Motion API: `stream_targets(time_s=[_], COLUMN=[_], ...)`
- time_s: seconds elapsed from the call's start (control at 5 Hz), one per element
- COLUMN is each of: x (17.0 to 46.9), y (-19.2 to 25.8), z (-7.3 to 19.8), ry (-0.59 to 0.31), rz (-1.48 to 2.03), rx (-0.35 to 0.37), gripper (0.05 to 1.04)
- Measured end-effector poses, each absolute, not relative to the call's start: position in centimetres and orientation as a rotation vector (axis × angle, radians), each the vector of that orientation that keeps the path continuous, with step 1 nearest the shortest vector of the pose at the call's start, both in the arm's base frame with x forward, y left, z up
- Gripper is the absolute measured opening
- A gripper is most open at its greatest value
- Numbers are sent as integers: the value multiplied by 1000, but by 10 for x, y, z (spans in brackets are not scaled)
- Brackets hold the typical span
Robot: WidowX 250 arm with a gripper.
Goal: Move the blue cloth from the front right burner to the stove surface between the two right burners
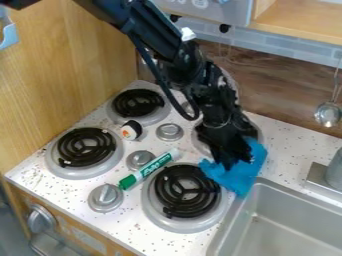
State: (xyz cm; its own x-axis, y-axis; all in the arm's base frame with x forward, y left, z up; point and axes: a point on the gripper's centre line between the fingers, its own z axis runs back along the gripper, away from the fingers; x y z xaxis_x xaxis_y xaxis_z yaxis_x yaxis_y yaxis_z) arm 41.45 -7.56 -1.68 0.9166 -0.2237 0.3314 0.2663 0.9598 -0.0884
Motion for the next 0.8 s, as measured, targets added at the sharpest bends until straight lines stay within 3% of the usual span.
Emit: stream_targets(time_s=[0.8], x=[417], y=[-29], z=[-19], ry=[-310], rz=[-190], rx=[-66], gripper=[156])
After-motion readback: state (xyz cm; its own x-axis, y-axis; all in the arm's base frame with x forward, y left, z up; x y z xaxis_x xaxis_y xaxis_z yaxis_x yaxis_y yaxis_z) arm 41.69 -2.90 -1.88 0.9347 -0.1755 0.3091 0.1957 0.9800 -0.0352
